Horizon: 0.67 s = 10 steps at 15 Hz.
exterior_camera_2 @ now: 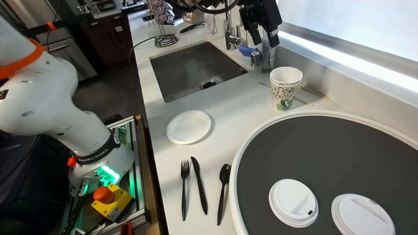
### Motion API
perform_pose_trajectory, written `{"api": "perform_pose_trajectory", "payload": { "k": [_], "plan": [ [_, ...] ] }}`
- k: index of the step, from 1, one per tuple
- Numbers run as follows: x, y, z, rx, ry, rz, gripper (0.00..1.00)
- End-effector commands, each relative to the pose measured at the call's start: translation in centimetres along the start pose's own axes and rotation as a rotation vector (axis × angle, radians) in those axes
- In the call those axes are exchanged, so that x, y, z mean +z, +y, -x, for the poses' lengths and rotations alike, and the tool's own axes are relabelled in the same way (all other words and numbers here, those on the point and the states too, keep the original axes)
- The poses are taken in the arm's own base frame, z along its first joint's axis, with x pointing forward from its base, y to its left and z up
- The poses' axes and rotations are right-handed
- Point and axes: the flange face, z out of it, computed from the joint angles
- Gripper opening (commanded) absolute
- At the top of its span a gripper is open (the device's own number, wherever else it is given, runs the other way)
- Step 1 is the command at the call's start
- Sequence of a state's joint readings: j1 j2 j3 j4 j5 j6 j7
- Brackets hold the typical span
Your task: Put the front cup in the one behind it
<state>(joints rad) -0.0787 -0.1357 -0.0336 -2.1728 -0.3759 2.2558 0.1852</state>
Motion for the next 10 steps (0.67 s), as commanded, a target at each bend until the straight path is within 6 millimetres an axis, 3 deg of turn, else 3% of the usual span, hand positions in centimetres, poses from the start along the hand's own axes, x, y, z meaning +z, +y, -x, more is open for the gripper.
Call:
{"api": "perform_pose_trajectory", "payload": {
  "k": [1,8,9,10],
  "plan": [
    [-1.6,1.2,1.8,0.059,-0.041,-0.040,1.00],
    [-3.2,3.0,3.9,0.119,-0.056,-0.129,1.00],
    [-2.9,2.7,2.3,0.119,-0.037,-0.092,1.00],
    [-3.0,2.9,2.6,0.123,-0.038,-0.100,1.00]
  ]
}}
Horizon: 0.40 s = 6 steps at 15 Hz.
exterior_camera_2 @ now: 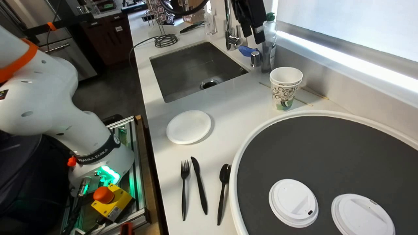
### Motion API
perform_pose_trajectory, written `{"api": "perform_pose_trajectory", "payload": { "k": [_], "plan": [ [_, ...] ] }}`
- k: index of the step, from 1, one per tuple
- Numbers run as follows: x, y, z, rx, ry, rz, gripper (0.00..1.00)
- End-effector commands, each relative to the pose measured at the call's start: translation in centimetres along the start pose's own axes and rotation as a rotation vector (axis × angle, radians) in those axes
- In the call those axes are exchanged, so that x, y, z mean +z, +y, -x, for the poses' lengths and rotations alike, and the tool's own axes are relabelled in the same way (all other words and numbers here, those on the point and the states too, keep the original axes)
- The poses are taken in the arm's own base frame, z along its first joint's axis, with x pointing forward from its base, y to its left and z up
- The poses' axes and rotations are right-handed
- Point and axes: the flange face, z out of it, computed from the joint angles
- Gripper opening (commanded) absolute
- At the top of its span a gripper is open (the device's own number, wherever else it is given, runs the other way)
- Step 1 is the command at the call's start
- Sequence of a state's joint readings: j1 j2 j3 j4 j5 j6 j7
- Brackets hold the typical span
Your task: Put the front cup in the one behind it
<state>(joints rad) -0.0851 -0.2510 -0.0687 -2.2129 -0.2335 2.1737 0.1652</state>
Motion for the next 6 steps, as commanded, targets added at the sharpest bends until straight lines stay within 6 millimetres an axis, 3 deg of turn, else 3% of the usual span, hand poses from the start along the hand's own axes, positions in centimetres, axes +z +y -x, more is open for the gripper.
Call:
{"api": "perform_pose_trajectory", "payload": {
  "k": [1,6],
  "plan": [
    [-0.12,0.12,0.13,0.001,0.000,-0.004,1.00],
    [-0.08,0.15,0.43,0.000,-0.003,-0.008,1.00]
  ]
}}
